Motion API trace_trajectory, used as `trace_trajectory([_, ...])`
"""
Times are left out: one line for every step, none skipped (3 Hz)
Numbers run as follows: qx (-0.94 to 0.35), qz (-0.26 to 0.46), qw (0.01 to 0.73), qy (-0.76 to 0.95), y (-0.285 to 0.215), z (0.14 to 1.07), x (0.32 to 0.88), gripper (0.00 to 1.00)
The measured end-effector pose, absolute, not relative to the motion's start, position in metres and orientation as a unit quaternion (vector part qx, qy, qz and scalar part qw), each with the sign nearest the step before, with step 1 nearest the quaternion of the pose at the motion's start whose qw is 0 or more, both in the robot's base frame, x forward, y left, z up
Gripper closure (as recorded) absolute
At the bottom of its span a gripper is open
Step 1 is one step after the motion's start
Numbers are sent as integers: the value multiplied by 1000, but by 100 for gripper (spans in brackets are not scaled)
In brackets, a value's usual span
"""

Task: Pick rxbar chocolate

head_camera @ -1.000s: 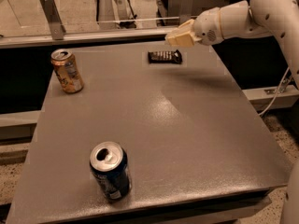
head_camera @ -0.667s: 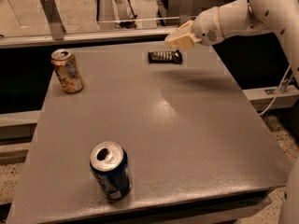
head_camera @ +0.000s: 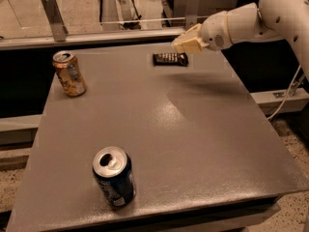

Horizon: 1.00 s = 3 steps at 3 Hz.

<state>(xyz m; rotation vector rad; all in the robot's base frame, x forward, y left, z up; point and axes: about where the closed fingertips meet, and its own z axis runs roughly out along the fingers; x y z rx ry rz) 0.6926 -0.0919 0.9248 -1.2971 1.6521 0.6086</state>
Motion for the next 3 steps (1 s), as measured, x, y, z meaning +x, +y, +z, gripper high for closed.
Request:
trace_trajectory([-503,228,479,683,-89,916,694,12])
trace_trajectory([-487,215,485,694,-88,905,704,0])
trace_trajectory([-468,217,483,708,-94,889,725,0])
